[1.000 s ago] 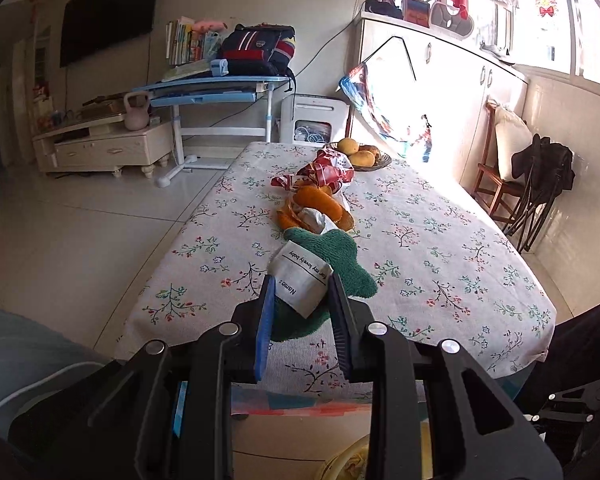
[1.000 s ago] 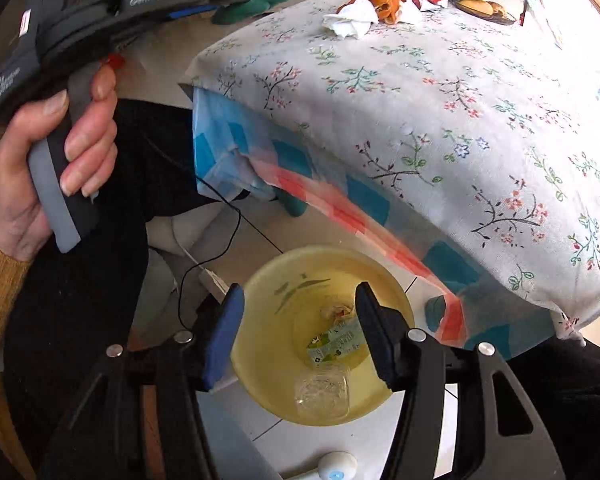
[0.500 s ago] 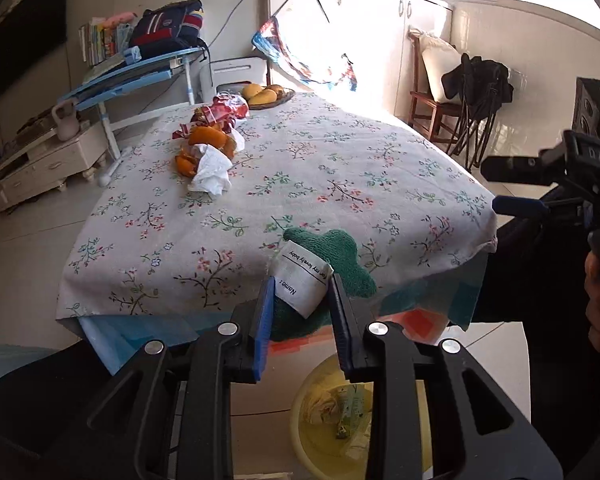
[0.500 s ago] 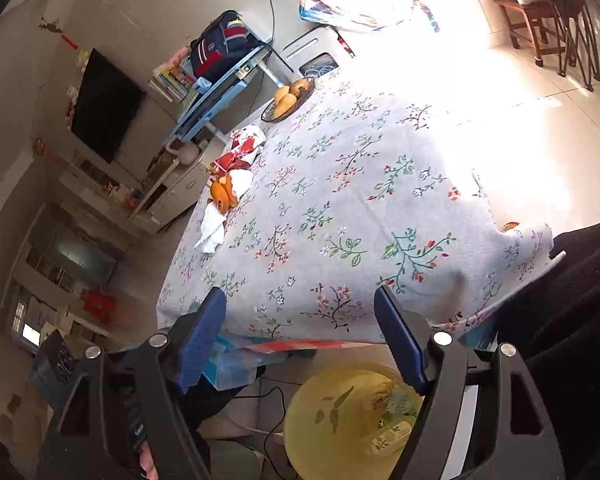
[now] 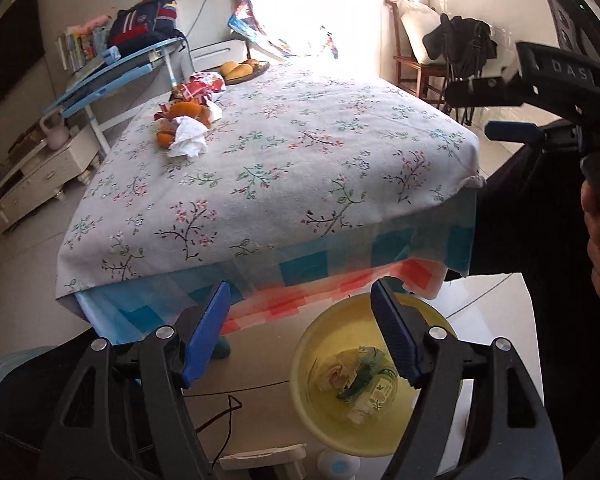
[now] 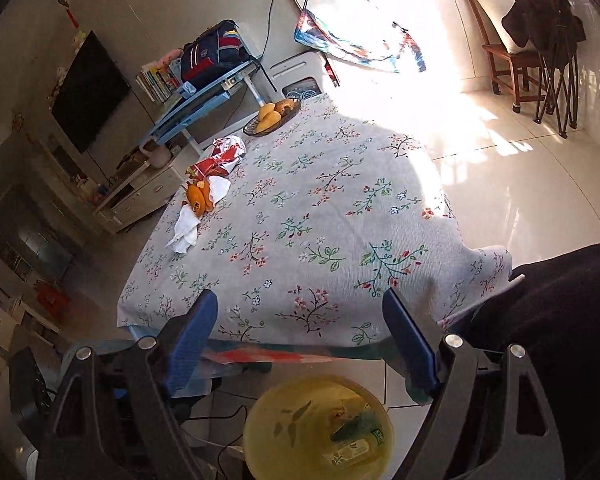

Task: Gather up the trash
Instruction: 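Carry the bottle and green toy over the yellow bin and release both, then move both grippers back toward the orange peels on the table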

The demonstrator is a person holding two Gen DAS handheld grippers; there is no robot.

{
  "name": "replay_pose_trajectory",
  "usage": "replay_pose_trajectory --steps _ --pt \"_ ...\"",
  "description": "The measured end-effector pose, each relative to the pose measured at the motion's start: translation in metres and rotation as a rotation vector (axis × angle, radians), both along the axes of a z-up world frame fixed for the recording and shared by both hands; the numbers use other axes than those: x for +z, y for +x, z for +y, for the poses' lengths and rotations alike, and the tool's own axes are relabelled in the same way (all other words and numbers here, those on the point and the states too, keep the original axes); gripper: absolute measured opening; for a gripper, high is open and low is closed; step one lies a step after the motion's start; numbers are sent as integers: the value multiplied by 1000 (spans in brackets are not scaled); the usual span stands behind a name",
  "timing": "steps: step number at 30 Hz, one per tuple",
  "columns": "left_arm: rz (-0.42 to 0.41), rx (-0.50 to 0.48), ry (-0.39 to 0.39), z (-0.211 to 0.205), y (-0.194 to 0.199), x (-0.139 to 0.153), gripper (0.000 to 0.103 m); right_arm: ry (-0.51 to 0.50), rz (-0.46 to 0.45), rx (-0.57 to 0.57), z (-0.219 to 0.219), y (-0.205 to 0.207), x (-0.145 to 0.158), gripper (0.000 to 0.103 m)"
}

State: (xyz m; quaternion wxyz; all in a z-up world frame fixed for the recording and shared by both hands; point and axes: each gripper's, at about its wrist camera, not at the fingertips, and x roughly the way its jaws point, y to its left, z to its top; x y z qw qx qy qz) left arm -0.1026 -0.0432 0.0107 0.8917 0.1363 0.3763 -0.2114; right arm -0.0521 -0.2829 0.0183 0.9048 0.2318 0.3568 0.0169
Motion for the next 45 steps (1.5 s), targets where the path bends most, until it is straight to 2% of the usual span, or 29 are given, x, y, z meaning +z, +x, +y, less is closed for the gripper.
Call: replay_pose_trajectory --steps 5,9,14,21,26,33,37,41,45 --pt "-93 228 -87 41 13 18 86 -120 -10 27 21 -4 4 81" --pt "-146 336 -128 63 16 27 91 -235 -30 52 39 -9 8 83" --pt "-169 396 -136 71 24 27 92 -341 -20 82 56 -3 3 87" --pt "-186 400 -118 70 21 27 95 -382 -6 114 71 -1 -2 88" --pt "-189 424 -105 70 23 26 96 -393 3 146 81 2 -4 88" --pt "-203 510 -139 90 21 30 96 -308 -2 231 96 24 4 88" --pt "-190 557 -163 101 25 28 96 -288 -1 291 113 52 1 88" --pt "-177 589 -173 106 31 25 96 -257 -4 333 130 92 1 77" --pt "-152 614 -187 111 38 20 96 -216 1 340 147 136 -2 72"
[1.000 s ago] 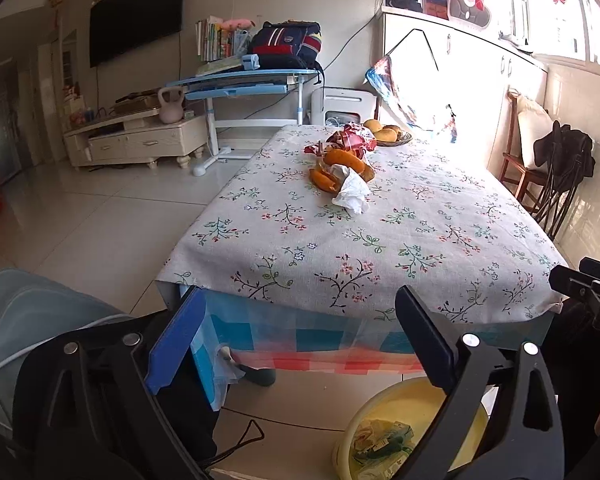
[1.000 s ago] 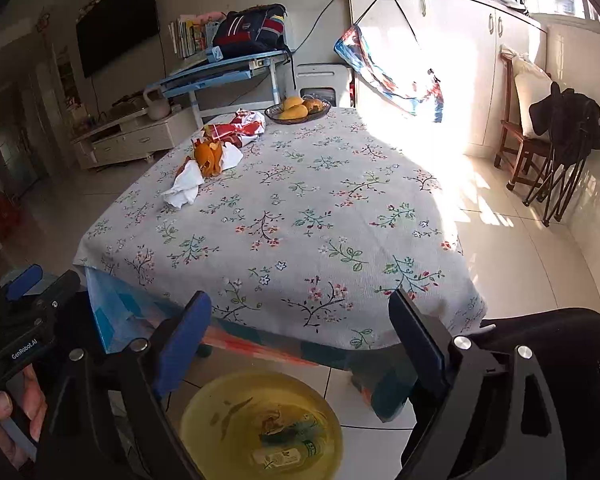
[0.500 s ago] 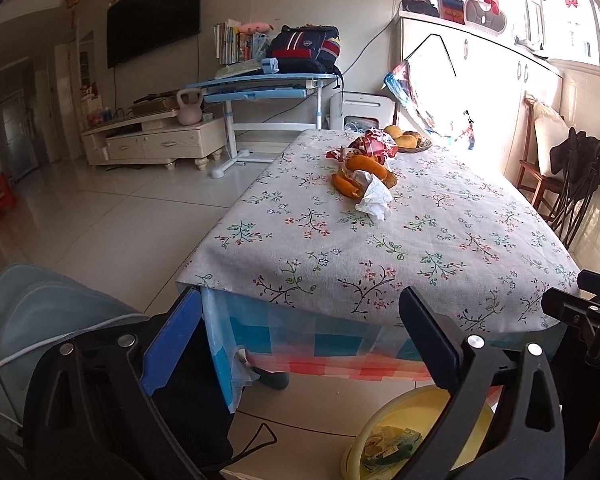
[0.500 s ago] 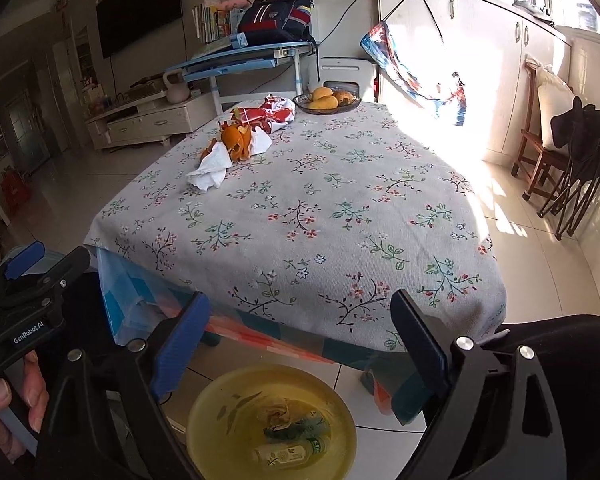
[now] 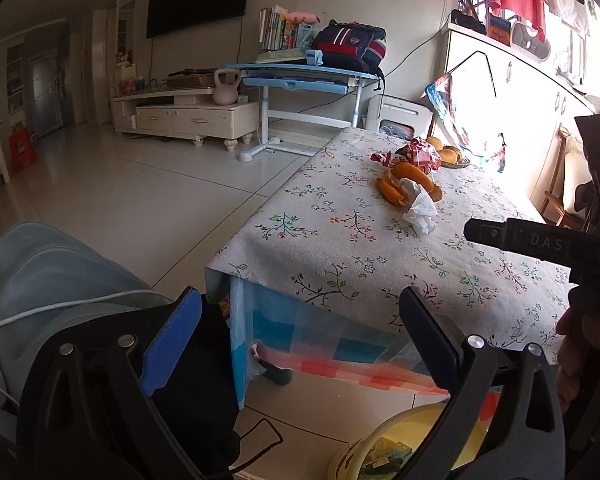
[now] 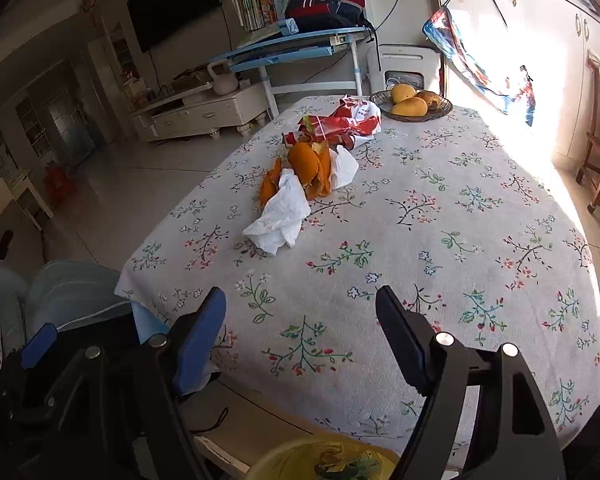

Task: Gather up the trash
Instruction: 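Move both grippers back toward the orange peels on the table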

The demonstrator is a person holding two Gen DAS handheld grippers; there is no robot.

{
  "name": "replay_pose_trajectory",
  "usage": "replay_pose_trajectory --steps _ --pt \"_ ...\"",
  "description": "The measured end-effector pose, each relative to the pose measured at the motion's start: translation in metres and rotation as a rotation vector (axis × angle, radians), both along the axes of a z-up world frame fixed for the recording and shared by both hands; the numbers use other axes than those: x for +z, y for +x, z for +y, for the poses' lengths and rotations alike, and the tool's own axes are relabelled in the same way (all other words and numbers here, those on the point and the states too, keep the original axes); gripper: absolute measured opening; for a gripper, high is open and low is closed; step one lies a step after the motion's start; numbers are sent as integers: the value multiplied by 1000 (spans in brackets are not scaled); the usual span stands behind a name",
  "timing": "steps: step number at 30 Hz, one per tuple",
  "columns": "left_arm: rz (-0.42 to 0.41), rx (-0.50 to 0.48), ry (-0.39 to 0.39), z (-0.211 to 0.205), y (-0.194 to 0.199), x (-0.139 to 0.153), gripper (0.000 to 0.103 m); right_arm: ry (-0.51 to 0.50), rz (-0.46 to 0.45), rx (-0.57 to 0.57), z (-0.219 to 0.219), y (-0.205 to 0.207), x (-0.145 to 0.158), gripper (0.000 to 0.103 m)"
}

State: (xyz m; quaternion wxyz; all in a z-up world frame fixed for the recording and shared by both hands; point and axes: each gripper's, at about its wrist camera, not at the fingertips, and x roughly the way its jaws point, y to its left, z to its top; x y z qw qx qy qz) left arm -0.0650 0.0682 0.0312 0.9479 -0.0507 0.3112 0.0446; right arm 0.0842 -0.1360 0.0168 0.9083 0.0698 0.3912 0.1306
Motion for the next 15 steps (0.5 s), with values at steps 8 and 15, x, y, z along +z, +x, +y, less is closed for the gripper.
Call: replay_pose_trajectory --steps 8,15 --pt "28 32 -23 4 17 -7 96 72 80 -19 15 62 -23 52" --pt "23 35 -37 3 47 1 96 59 119 50 3 64 -30 9"
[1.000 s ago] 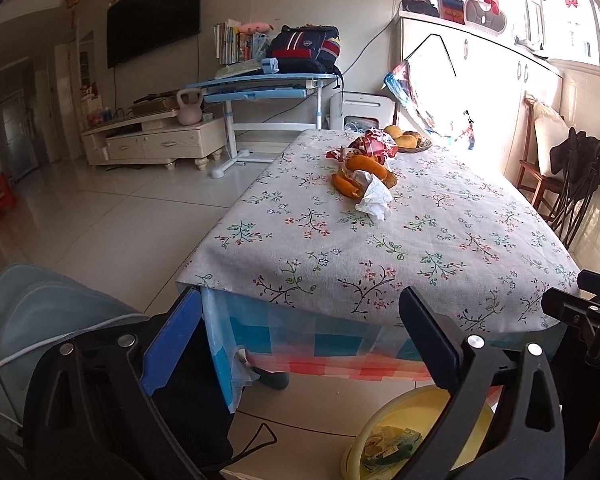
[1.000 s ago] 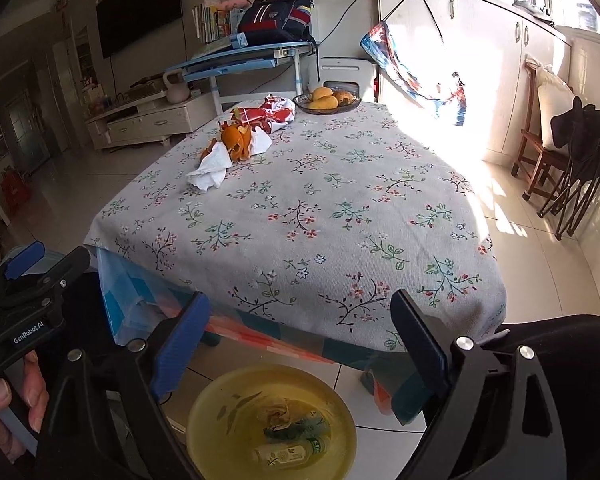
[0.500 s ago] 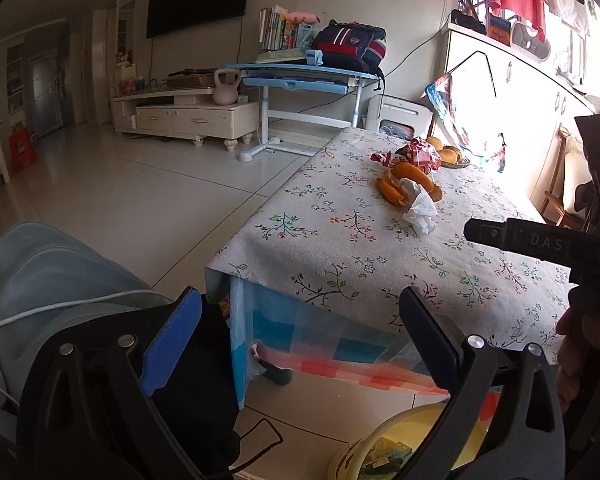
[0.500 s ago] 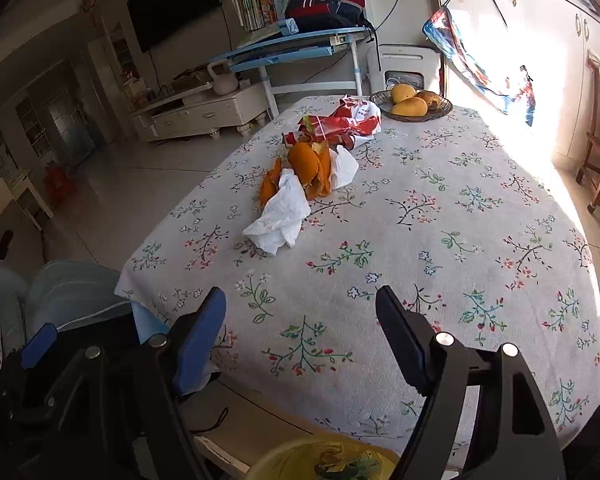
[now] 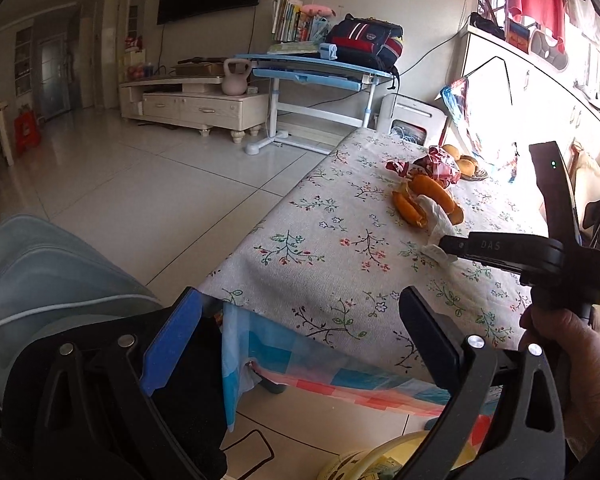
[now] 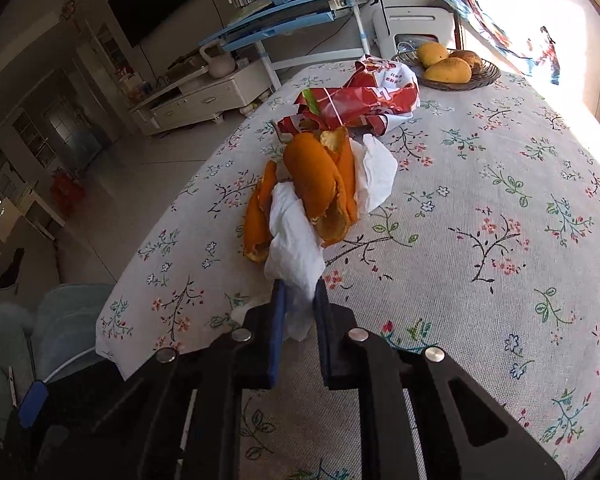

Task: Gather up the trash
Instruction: 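Move both grippers back toward the orange peels on the table, then grasp a white tissue with the right gripper while the left grasps an orange peel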

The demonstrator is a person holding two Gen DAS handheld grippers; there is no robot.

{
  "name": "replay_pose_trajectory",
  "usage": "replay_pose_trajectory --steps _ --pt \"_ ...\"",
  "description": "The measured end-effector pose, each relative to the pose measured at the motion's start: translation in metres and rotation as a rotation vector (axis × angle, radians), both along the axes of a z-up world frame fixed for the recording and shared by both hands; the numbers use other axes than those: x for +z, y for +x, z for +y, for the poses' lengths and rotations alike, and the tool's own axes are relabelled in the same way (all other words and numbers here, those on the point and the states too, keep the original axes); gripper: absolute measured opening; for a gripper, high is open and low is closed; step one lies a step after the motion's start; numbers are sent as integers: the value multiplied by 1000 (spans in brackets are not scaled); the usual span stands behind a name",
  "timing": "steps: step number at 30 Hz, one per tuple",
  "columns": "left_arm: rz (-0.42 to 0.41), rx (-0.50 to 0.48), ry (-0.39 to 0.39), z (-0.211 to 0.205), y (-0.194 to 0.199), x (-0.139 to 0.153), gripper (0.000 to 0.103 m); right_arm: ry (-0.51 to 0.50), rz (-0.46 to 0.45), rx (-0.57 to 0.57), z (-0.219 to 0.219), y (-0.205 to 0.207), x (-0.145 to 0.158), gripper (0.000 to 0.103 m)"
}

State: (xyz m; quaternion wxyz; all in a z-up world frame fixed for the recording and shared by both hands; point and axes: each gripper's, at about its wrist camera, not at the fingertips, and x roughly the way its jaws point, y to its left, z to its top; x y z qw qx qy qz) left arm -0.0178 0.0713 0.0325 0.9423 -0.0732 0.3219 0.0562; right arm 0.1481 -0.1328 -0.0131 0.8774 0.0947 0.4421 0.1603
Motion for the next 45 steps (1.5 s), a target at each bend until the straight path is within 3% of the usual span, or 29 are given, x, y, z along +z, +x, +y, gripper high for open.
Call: replay_pose_trajectory --steps 6,10,11,12,14,17,18,21,27,32,34,36,41,45 --pt "-1 -21 15 -14 47 12 96 -27 13 31 -45 -38 10 5" --pt "-5 -21 27 -22 80 20 96 27 43 15 -60 -41 13 6" --pt "-9 -15 22 -23 85 21 96 43 35 16 -55 -37 15 12" --pt "-11 -10 19 -24 89 23 96 60 31 25 -48 -31 17 37" --pt "-17 0 19 -22 94 26 96 54 -1 42 -27 -19 20 59" --pt "-20 5 20 -19 100 28 96 63 14 33 -5 7 13 54" --pt "-17 7 24 -17 102 28 96 72 34 26 -1 15 8 39" --pt "-4 1 15 -15 112 27 96 70 65 28 2 26 0 14" --pt "57 -94 56 -42 147 15 96 5 68 103 -30 -2 18 8" --pt "123 -148 133 -75 171 -5 96 -50 101 92 -69 -37 21 8" --pt "148 -150 141 -79 181 -13 96 -48 107 64 -78 -43 16 14" --pt "170 -147 145 -81 190 -18 94 -19 101 46 -82 -46 9 47" --pt "183 -132 110 -73 191 -25 89 -32 61 41 -78 -44 11 55" --pt "234 -152 79 -70 200 -35 74 -12 53 9 -75 -31 12 56"
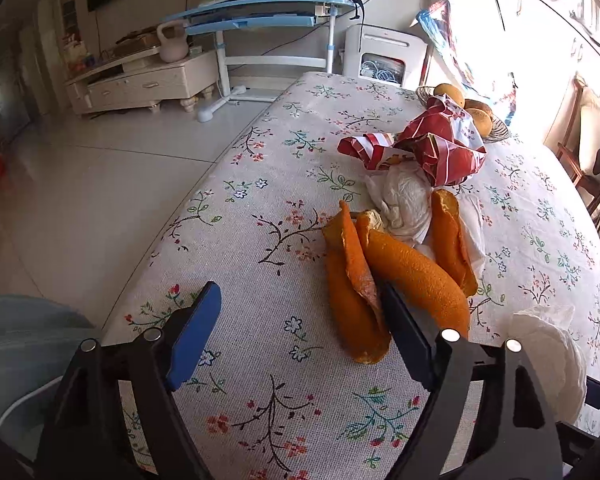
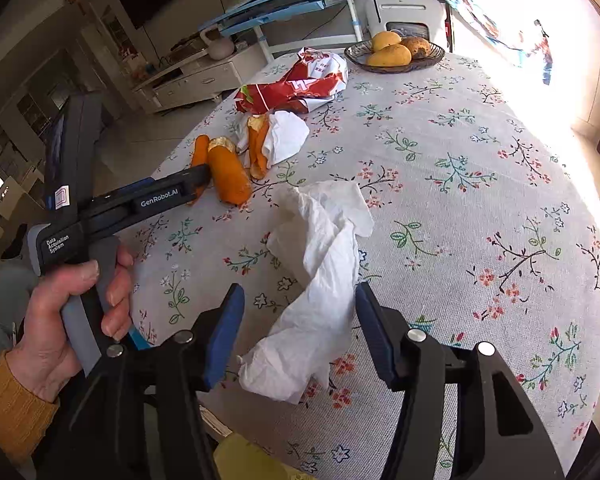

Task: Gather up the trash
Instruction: 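Grasp a white tissue with the right gripper while the left grasps an orange peel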

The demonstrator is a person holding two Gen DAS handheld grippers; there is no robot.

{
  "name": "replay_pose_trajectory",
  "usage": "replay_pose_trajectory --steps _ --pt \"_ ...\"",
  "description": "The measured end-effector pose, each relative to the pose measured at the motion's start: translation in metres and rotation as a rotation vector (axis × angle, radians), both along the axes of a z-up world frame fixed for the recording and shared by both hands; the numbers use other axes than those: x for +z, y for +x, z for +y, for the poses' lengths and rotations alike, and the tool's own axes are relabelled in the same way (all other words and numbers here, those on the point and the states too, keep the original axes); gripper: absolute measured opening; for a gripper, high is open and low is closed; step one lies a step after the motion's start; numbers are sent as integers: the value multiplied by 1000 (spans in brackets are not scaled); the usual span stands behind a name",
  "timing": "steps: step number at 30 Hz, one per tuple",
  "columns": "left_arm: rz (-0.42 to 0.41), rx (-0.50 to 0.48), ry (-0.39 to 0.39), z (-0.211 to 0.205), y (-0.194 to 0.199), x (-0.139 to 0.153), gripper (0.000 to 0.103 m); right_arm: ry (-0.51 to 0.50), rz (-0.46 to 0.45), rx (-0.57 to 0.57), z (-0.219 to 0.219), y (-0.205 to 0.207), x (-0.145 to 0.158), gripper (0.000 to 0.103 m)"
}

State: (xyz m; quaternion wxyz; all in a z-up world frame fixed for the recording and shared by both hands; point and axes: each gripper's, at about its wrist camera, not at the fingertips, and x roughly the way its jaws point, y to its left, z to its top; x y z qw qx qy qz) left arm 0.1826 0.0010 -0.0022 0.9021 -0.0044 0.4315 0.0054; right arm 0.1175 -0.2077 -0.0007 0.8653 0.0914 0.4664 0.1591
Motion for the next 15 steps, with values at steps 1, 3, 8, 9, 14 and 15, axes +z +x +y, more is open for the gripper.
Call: replay_pose_trajectory --steps 1,3,8,9,14,15 --pt "-6 -1 4 -1 0 0 72 1 -7 -7 0 1 0 56" --pt "-8 -22 13 -5 2 -1 59 -8 -26 -21 0 3 0 56" --pt "-23 -62 3 -9 -5 1 20 14 -7 -41 -8 8 -8 21" --pt "-24 -64 -20 -7 -7 1 19 23 -6 -47 -10 8 -9 17" --pt "-59 -79 -92 1 -32 8 18 30 -26 -48 -11 4 -5 13" --pt "-69 -87 -102 2 -37 10 18 30 -32 -47 -11 2 -4 12"
